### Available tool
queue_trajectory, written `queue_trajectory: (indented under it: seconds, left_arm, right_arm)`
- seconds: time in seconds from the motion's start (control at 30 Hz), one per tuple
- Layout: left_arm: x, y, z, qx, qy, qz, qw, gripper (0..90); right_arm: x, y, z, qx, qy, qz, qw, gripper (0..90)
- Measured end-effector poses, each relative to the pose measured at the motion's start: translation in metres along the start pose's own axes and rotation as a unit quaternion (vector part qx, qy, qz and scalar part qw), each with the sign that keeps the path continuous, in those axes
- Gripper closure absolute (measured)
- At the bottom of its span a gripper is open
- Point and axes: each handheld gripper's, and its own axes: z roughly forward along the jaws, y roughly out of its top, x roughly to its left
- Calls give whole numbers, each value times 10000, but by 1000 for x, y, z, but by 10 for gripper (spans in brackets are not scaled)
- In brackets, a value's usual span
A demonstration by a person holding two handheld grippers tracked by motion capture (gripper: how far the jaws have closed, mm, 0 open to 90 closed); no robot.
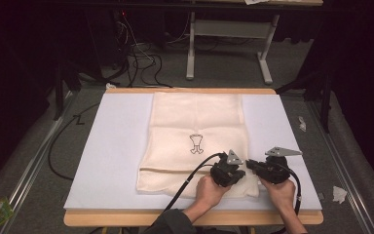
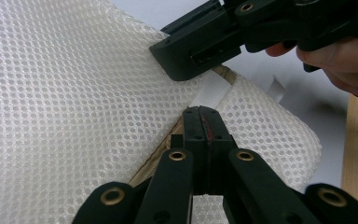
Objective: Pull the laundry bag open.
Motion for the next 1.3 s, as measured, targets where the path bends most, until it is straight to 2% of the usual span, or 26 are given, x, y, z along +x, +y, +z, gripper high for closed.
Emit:
queue_trajectory:
  seconds: [0.13, 0.27, 0.33, 0.37, 0.43, 0.47, 0.5, 0.53, 0.57, 0.7, 0.87, 1.03, 1.07, 1.3]
  left_arm:
    - [0, 0, 0, 45, -22, 18, 10000, 900]
    - [2, 0, 0, 107, 130, 2, 9999, 900]
    - [3, -1, 1, 193, 116, -22, 9997, 898]
    - [3, -2, 3, 199, 93, -68, 9997, 814]
    - [2, -2, 4, 194, 78, -66, 9998, 740]
    - [1, -2, 4, 234, 115, -36, 9997, 740]
    - [0, -3, 4, 240, 147, -28, 9996, 670]
    - [0, -3, 4, 268, 203, -44, 9994, 670]
    - [0, -4, 3, 297, 254, -49, 9992, 622]
    - [4, -5, 3, 282, 167, -167, 9993, 608]
    - [5, -6, 4, 210, 26, -212, 9996, 634]
    - [14, -8, 2, -35, -371, -625, 9973, 658]
    - [16, -9, 1, -52, -413, -654, 9970, 658]
    - [18, -11, -2, -159, -552, -674, 9961, 691]
  right_arm:
    - [-1, 0, 0, 15, 0, 10, 10000, 874]
    - [-1, 0, -1, 2, -1, 31, 10000, 876]
    - [0, 0, -1, -10, 6, 0, 10000, 877]
    - [1, 1, 0, -7, 7, -24, 10000, 879]
    - [1, 2, 0, -15, 16, -34, 10000, 881]
    - [1, 2, 0, -15, 16, -34, 10000, 881]
    - [2, 2, -1, -37, 28, -26, 10000, 882]
    - [2, 2, -1, -37, 28, -26, 10000, 882]
    - [3, 3, -2, -86, 34, -65, 9999, 882]
    - [4, 4, -3, -98, 54, -64, 9999, 883]
    - [4, 5, -2, -113, 74, -69, 9999, 883]
    - [2, 4, -2, -126, 75, -40, 9999, 883]
    - [2, 4, -2, -126, 75, -40, 9999, 883]
    - [3, 4, -1, -83, 60, -47, 9999, 882]
